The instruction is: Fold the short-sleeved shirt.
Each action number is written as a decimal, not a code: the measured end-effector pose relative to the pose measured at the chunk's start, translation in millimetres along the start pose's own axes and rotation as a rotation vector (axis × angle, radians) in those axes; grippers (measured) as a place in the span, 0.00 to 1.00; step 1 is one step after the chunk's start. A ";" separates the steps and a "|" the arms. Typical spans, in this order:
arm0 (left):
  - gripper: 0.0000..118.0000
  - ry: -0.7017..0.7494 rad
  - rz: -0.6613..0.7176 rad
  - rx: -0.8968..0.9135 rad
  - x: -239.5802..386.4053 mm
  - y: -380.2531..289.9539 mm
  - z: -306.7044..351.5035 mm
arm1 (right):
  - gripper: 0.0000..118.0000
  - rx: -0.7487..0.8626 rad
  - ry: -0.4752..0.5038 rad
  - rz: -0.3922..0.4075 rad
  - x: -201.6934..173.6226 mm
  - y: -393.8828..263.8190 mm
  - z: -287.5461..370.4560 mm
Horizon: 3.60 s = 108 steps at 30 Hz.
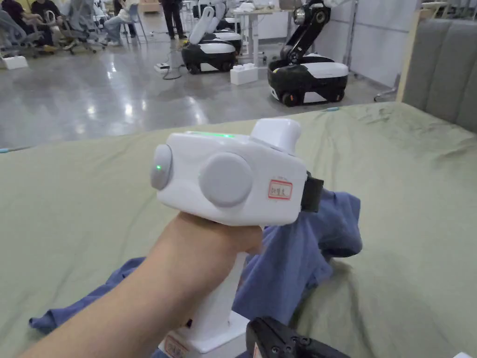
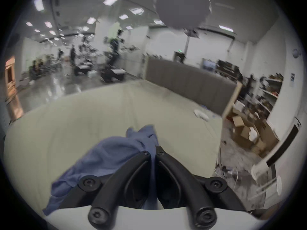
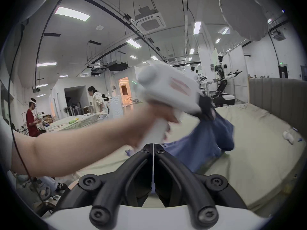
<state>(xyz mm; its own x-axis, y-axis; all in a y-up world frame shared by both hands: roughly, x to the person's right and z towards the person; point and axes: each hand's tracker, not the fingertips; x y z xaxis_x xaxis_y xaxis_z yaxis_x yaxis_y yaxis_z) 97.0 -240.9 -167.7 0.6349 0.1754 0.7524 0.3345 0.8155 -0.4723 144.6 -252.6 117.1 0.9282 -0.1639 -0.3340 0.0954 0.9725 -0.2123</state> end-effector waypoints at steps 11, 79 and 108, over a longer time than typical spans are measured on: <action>1.00 0.054 0.164 -0.188 1.7 -102.3 -81.1 | 0.04 0.007 -0.074 -0.023 28.5 -2.2 20.9; 0.07 0.614 0.374 0.194 -202.1 -200.1 221.1 | 0.80 -0.597 -0.466 -0.202 346.9 -85.6 -157.9; 0.07 0.816 0.344 0.513 -143.1 -62.2 494.7 | 0.05 -0.030 -0.415 0.017 163.2 244.4 -33.4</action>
<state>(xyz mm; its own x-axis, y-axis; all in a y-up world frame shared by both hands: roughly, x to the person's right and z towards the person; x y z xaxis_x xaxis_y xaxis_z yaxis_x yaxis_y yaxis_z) -359.2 -43.9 -19.0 0.9850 0.1717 -0.0193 -0.1720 0.9634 -0.2058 307.4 -47.1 -20.0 0.9963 -0.0619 0.0593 0.0743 0.9682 -0.2387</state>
